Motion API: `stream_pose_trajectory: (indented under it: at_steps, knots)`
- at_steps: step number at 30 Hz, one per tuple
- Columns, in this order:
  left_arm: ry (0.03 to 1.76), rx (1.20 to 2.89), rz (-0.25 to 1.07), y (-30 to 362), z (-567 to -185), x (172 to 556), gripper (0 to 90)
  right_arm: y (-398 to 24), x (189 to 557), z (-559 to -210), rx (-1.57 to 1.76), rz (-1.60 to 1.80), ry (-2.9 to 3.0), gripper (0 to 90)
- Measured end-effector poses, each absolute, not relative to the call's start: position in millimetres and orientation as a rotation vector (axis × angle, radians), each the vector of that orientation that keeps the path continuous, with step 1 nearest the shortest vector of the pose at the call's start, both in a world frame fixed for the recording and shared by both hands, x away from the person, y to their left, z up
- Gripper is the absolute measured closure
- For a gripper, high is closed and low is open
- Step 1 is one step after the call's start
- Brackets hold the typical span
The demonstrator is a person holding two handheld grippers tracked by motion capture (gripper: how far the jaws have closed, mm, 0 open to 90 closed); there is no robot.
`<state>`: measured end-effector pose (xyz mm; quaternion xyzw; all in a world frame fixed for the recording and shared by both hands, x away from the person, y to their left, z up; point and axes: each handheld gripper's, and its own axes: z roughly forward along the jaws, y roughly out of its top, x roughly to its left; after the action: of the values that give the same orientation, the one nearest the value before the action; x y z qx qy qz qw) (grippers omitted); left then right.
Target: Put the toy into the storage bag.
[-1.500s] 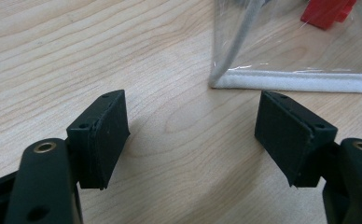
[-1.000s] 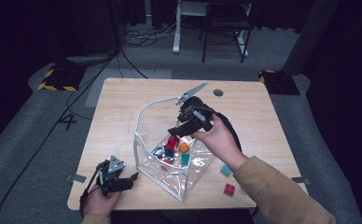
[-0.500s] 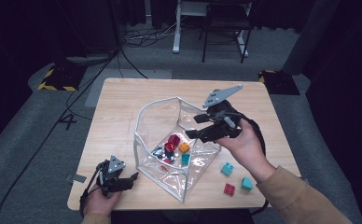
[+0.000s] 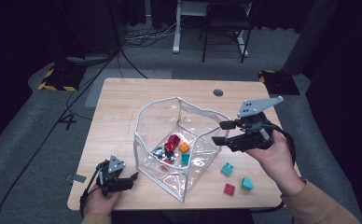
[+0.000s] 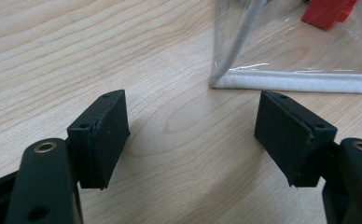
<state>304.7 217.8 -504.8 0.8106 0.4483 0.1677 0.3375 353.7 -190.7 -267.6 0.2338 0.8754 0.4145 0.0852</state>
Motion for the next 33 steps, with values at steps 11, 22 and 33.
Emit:
stream_pose_trajectory:
  at_steps: [11,22,33]
  knots:
    - [1.169,2.11,0.438,217.7,-505.0,304.6,26.4,-221.0,340.5,-288.1,0.73,1.193,2.598,40.1]
    - [1.172,2.108,0.438,217.7,-505.0,304.3,26.4,-246.1,339.8,-342.3,0.852,1.192,2.586,39.6]
    - [1.173,2.108,0.441,217.7,-505.0,304.4,26.4,-257.9,335.7,-385.1,0.892,1.163,2.567,39.0]
